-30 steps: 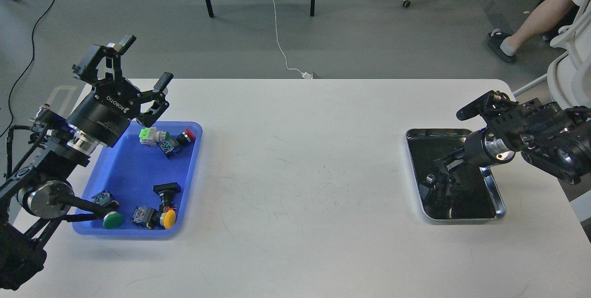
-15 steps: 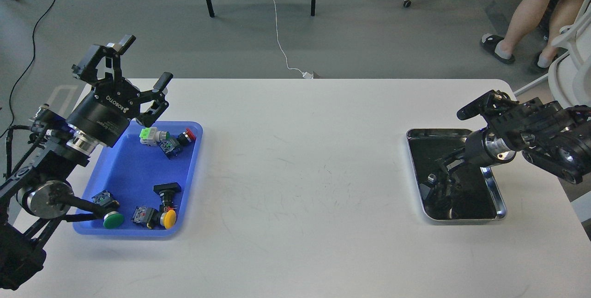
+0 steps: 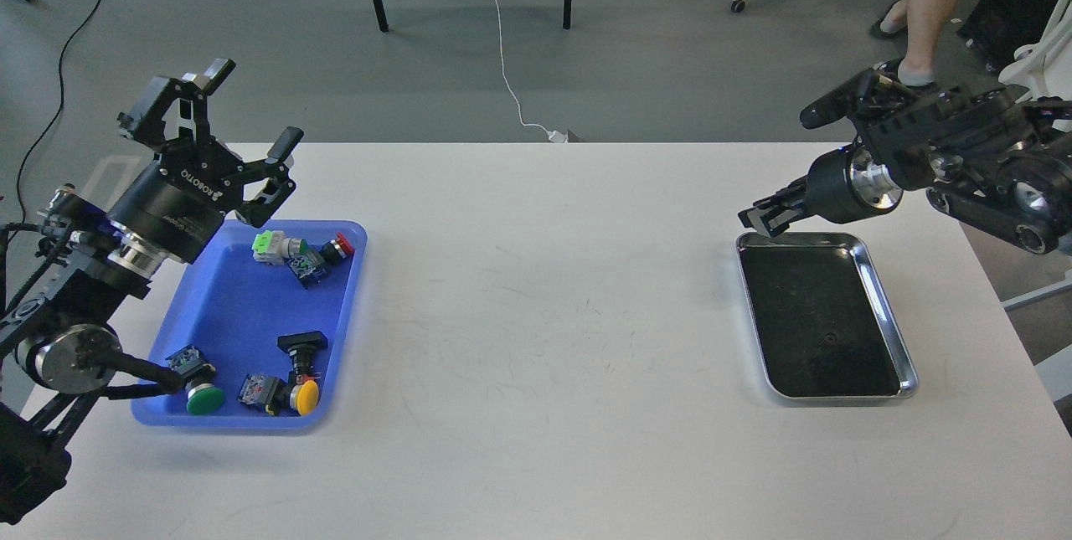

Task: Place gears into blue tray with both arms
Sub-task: 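Carry the black part to the table center and release it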

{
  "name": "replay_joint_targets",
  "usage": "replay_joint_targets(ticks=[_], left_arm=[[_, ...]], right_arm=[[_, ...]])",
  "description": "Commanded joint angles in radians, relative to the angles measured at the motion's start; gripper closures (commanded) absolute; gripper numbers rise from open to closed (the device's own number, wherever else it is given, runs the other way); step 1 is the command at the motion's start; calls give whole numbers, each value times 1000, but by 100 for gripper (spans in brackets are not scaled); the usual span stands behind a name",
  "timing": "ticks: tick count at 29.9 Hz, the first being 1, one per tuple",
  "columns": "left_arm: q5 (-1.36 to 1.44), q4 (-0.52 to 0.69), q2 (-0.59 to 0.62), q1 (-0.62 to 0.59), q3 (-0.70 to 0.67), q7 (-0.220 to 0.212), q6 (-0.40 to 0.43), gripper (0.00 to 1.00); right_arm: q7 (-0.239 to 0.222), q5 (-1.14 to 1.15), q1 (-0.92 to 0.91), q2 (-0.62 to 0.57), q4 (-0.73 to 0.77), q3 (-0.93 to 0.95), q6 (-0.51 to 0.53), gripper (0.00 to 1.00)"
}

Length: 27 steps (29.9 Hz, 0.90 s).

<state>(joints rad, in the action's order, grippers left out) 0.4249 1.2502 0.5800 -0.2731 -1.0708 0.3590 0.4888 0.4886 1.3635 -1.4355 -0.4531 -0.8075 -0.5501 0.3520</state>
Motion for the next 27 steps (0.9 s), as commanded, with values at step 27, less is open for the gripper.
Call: replay_joint_targets(ticks=[27], left_arm=[[-1,84,77,89,-77,2,0,2]], right_arm=[[0,-153,70,453,70,-82,-59,84]])
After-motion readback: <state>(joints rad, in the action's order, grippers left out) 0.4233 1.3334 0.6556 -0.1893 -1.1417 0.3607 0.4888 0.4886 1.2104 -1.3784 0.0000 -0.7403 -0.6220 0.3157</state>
